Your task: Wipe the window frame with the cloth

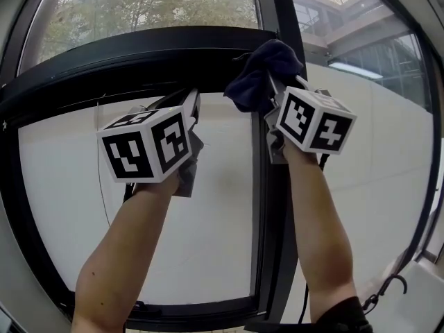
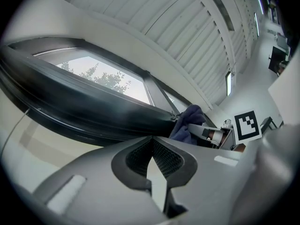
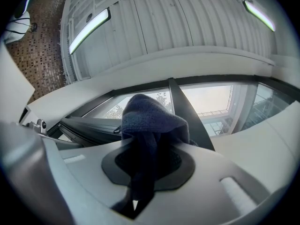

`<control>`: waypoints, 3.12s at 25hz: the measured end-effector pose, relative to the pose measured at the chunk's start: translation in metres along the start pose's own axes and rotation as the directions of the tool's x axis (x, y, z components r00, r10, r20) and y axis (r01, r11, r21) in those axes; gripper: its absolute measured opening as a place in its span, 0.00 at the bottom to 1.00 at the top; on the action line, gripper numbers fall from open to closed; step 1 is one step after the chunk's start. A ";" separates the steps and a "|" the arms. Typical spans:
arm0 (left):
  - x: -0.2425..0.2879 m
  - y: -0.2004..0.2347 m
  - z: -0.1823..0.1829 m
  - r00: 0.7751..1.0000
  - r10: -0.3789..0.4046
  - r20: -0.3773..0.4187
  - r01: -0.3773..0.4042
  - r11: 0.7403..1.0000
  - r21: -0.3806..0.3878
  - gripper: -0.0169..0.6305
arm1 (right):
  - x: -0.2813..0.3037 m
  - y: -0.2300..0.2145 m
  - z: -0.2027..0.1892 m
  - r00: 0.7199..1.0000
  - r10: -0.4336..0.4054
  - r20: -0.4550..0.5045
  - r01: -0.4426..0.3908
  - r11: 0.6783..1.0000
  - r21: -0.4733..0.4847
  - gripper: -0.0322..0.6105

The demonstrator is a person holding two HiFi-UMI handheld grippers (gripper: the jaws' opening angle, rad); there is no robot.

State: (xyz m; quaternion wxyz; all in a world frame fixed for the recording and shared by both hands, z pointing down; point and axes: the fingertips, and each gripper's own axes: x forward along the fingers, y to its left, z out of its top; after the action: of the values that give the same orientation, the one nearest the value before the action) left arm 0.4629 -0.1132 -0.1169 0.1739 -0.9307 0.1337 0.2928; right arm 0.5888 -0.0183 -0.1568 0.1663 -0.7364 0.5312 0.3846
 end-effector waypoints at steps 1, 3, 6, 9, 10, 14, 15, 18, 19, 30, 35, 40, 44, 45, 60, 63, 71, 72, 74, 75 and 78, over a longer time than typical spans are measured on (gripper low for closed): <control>0.000 -0.002 0.000 1.000 -0.003 -0.002 0.003 1.000 0.007 0.02 | -0.001 0.001 0.000 1.000 0.001 -0.004 -0.001 1.000 -0.003 0.14; 0.000 -0.006 -0.001 1.000 -0.009 -0.009 0.009 1.000 0.020 0.02 | -0.004 0.003 0.002 1.000 0.000 -0.007 0.000 1.000 -0.011 0.14; 0.001 -0.006 -0.002 0.999 -0.035 -0.020 0.035 0.999 -0.008 0.01 | -0.009 0.009 0.006 1.000 0.000 -0.008 0.000 1.000 -0.011 0.14; 0.000 0.000 -0.005 0.998 -0.058 -0.023 0.057 0.997 -0.051 0.02 | -0.017 0.014 0.011 1.000 -0.016 -0.002 0.016 1.000 -0.022 0.14; -0.001 0.004 -0.003 0.998 -0.059 -0.018 0.058 0.997 -0.050 0.02 | -0.018 0.015 0.013 1.000 -0.025 -0.003 0.025 0.999 -0.030 0.14; -0.002 0.012 0.006 0.997 -0.079 -0.005 0.079 0.996 -0.052 0.02 | -0.022 0.014 0.020 0.997 -0.071 -0.030 0.068 0.995 -0.069 0.14; -0.002 0.011 0.008 0.996 -0.089 -0.007 0.089 0.994 -0.059 0.02 | -0.024 0.011 0.023 0.996 -0.085 -0.039 0.082 0.993 -0.080 0.14; -0.002 0.002 0.023 0.993 -0.122 0.003 0.122 0.990 -0.072 0.02 | -0.031 0.000 0.035 0.991 -0.120 -0.051 0.116 0.990 -0.084 0.14; -0.002 -0.001 0.028 0.991 -0.135 0.009 0.135 0.987 -0.083 0.02 | -0.032 -0.002 0.037 0.991 -0.126 -0.054 0.122 0.990 -0.076 0.14; -0.002 -0.005 0.013 0.972 -0.232 0.024 0.233 0.966 -0.113 0.02 | -0.027 0.007 0.023 0.977 -0.185 -0.107 0.171 0.977 -0.129 0.14; -0.004 -0.012 0.002 0.976 -0.218 0.011 0.218 0.975 -0.042 0.02 | -0.019 0.005 0.016 0.977 -0.177 -0.118 0.157 0.975 -0.160 0.14; -0.003 -0.018 0.003 0.981 -0.195 0.021 0.196 0.980 -0.036 0.02 | -0.007 0.005 0.001 0.974 -0.156 -0.162 0.112 0.962 -0.250 0.14; -0.002 -0.014 -0.002 0.987 -0.159 0.011 0.159 0.984 -0.085 0.02 | -0.005 0.002 -0.002 0.980 -0.122 -0.160 0.083 0.969 -0.233 0.14; -0.003 -0.012 -0.005 0.989 -0.145 0.006 0.145 0.986 -0.086 0.02 | -0.005 0.003 -0.003 0.981 -0.110 -0.163 0.071 0.972 -0.225 0.14; -0.027 -0.012 -0.053 0.994 -0.061 -0.086 0.052 0.993 -0.103 0.02 | -0.034 0.021 -0.040 0.971 -0.036 -0.238 -0.018 0.975 -0.224 0.14; -0.033 -0.017 -0.062 0.994 -0.054 -0.099 0.045 0.995 -0.086 0.02 | -0.040 0.022 -0.047 0.968 -0.037 -0.250 -0.021 0.975 -0.223 0.14; -0.048 -0.031 -0.086 0.991 -0.061 -0.121 0.052 0.996 -0.073 0.02 | -0.064 0.030 -0.069 0.960 -0.031 -0.279 -0.031 0.976 -0.216 0.14; -0.049 -0.032 -0.089 0.990 -0.063 -0.123 0.054 0.996 -0.076 0.02 | -0.066 0.031 -0.071 0.960 -0.029 -0.280 -0.033 0.976 -0.214 0.14; -0.052 -0.036 -0.098 0.988 -0.072 -0.135 0.060 0.994 -0.088 0.02 | -0.072 0.032 -0.077 0.959 -0.028 -0.281 -0.033 0.977 -0.210 0.14; -0.054 -0.038 -0.103 0.987 -0.076 -0.142 0.063 0.994 -0.092 0.02 | -0.076 0.032 -0.080 0.959 -0.028 -0.282 -0.033 0.978 -0.207 0.14; -0.059 -0.043 -0.116 0.985 -0.082 -0.153 0.066 0.993 -0.102 0.02 | -0.087 0.034 -0.091 0.957 -0.022 -0.290 -0.037 0.979 -0.199 0.14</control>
State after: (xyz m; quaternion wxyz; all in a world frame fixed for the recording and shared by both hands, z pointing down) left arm 0.4889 -0.1128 0.0179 0.1284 -0.9625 0.0980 0.2179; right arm 0.5815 -0.0338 -0.0278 0.0092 -0.7959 0.5108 0.3247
